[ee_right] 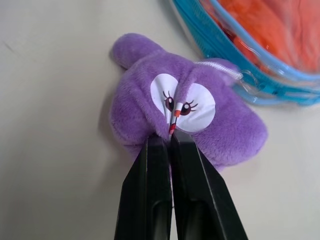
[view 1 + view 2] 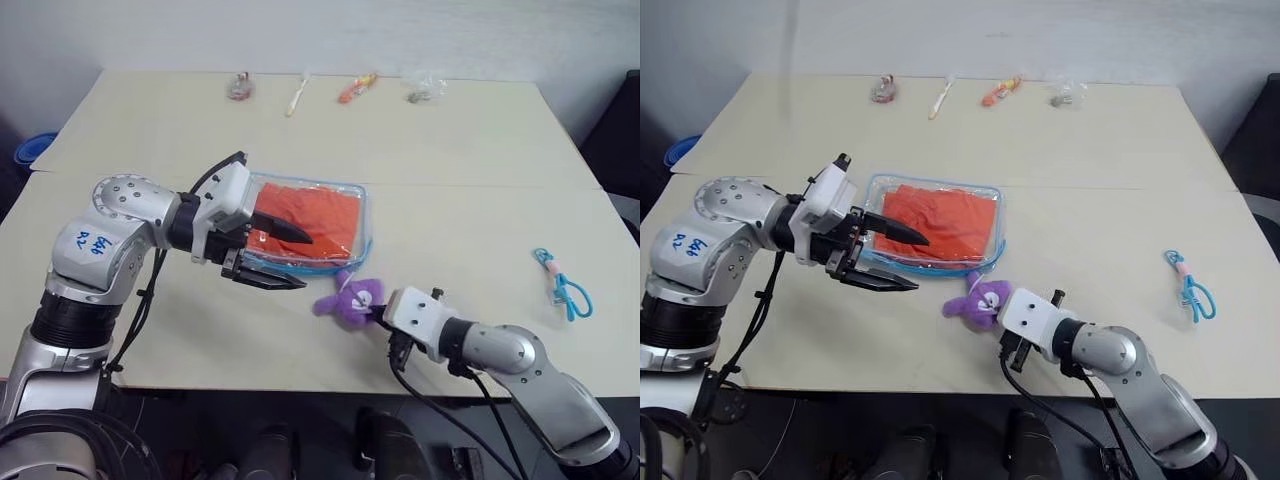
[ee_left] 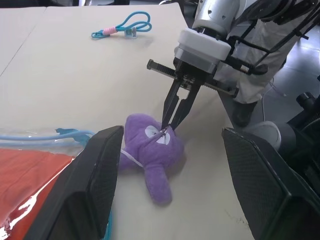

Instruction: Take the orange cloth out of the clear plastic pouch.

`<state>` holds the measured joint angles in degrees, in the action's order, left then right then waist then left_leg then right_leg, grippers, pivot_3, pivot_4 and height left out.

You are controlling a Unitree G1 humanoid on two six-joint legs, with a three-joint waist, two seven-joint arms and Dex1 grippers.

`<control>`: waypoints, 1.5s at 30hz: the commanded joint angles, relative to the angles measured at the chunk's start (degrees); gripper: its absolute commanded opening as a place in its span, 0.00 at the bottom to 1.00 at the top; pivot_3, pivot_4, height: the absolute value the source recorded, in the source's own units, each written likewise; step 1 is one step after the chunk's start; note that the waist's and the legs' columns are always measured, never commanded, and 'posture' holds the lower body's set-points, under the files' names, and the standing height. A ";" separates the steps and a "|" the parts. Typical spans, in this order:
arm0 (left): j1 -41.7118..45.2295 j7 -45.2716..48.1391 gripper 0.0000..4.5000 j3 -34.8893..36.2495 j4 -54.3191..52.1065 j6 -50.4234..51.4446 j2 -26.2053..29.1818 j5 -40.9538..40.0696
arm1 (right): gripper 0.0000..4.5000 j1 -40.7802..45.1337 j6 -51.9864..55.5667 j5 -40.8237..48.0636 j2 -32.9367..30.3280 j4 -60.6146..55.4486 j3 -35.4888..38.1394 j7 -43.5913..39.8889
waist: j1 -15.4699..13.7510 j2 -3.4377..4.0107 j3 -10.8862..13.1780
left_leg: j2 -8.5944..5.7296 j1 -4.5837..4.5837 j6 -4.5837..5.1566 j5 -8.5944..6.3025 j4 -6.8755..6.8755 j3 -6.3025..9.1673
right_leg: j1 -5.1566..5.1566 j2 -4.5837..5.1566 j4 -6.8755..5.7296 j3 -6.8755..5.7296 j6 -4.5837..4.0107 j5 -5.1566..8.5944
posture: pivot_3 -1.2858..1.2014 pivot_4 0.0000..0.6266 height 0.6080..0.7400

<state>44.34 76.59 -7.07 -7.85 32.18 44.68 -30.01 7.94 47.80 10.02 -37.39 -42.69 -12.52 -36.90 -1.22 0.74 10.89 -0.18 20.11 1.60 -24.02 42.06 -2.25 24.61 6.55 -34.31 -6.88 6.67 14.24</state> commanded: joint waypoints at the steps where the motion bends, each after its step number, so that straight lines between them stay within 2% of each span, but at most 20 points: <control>1: 0.68 1.08 0.74 0.39 -0.31 -0.71 -0.15 -0.23 | 0.00 3.82 19.43 11.54 5.49 -5.45 5.45 -0.36 | 0.00 0.00 0.00 | 0.01 -0.01 0.00 0.00 0.00 0.03 | 0.00 0.00 0.00 0.00 0.00 0.00 | 0.52 0.24 1.00; 5: 0.05 1.52 0.74 0.25 -1.10 -0.49 -0.28 -0.43 | 0.00 8.49 33.06 18.33 11.46 -6.27 8.37 0.61 | 0.06 0.02 -0.01 | 0.00 0.00 0.00 0.00 -0.01 0.13 | 0.04 0.00 -0.03 0.02 -0.01 0.00 | 0.52 0.24 1.00; 8: 0.24 2.17 0.74 -0.13 -0.79 -0.77 -0.55 -0.24 | 0.00 11.83 39.70 18.45 17.32 -3.23 6.32 4.65 | 0.00 0.02 -0.01 | -0.02 0.02 0.00 0.00 0.00 0.12 | 0.04 0.01 -0.03 0.02 -0.01 0.00 | 0.52 0.24 1.00; 12: 1.06 2.61 0.74 -0.56 0.00 -0.94 -1.09 0.16 | 0.00 13.72 42.83 16.50 20.73 -0.20 3.58 9.61 | 0.14 0.04 -0.02 | -0.04 0.01 0.00 0.00 -0.02 0.08 | 0.06 0.00 -0.05 0.02 -0.01 0.00 | 0.52 0.24 1.00; 16: 0.95 2.96 0.74 -0.62 0.57 -1.71 -1.45 0.60 | 0.24 13.31 43.58 16.36 21.71 -0.42 3.79 12.30 | 0.45 0.05 -0.04 | -0.05 -0.02 0.00 0.00 -0.03 -0.03 | 0.04 -0.01 -0.05 0.02 -0.01 0.00 | 0.52 0.24 1.00; 20: -0.33 3.12 0.74 -0.58 0.04 -2.38 -1.66 0.96 | 0.53 12.85 44.68 17.93 21.24 -2.13 6.18 12.62 | 0.97 0.05 -0.04 | -0.05 -0.02 -0.01 0.01 -0.03 -0.08 | 0.04 -0.01 -0.07 0.01 -0.01 0.00 | 0.52 0.24 1.00; 26: -4.79 5.82 0.74 -2.46 0.02 -10.61 -0.16 5.63 | 0.53 16.37 44.70 25.62 13.92 -5.11 12.55 9.33 | 1.42 0.06 -0.03 | -0.05 -0.02 -0.01 0.01 -0.05 -0.05 | 0.05 0.00 -0.06 0.02 -0.01 0.00 | 0.52 0.24 1.00; 31: -6.66 6.75 0.74 -2.59 0.22 -14.54 0.43 7.43 | 0.53 22.00 44.70 38.46 7.23 -2.78 20.11 6.47 | 1.27 0.06 -0.03 | -0.03 0.01 -0.01 0.00 -0.06 0.00 | 0.09 0.02 -0.05 0.03 -0.01 0.00 | 0.52 0.24 1.00; 37: -6.56 6.52 0.74 -1.65 1.07 -15.20 0.96 7.71 | 0.53 26.33 44.70 56.88 8.22 8.42 27.06 15.29 | 1.33 0.06 -0.03 | -0.04 0.02 -0.01 0.00 -0.09 -0.01 | 0.10 0.03 -0.03 0.04 -0.01 0.00 | 0.52 0.24 1.00; 41: -6.60 6.10 0.74 -1.14 0.89 -14.76 1.52 7.55 | 0.53 24.97 44.70 64.31 7.59 8.27 26.75 21.83 | 1.28 0.06 -0.03 | -0.03 0.04 0.00 0.00 -0.09 0.01 | 0.11 0.05 -0.03 0.02 -0.01 0.00 | 0.52 0.24 1.00; 43: -6.22 5.90 0.74 -1.04 1.04 -14.24 1.64 7.33 | 0.53 25.72 43.73 61.56 7.78 6.71 25.64 24.14 | 1.31 0.06 -0.03 | -0.03 0.04 0.00 0.00 -0.09 0.03 | 0.11 0.05 -0.02 0.02 -0.01 0.00 | 0.52 0.24 1.00; 45: -5.89 5.70 0.74 -1.12 1.01 -13.78 1.59 7.16 | 0.53 26.92 36.47 51.11 2.40 3.59 18.47 23.61 | 1.31 0.07 -0.03 | -0.04 0.04 0.00 0.00 -0.09 0.02 | 0.13 0.05 -0.03 0.06 -0.01 0.00 | 0.52 0.24 1.00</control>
<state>37.62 82.44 -9.69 -6.08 18.18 45.77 -22.31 33.36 89.08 66.67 -32.33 -35.85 9.08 -13.33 0.08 0.81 10.86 -0.23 20.17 1.60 -24.01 41.98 -2.24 24.77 6.60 -34.36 -6.80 6.66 14.24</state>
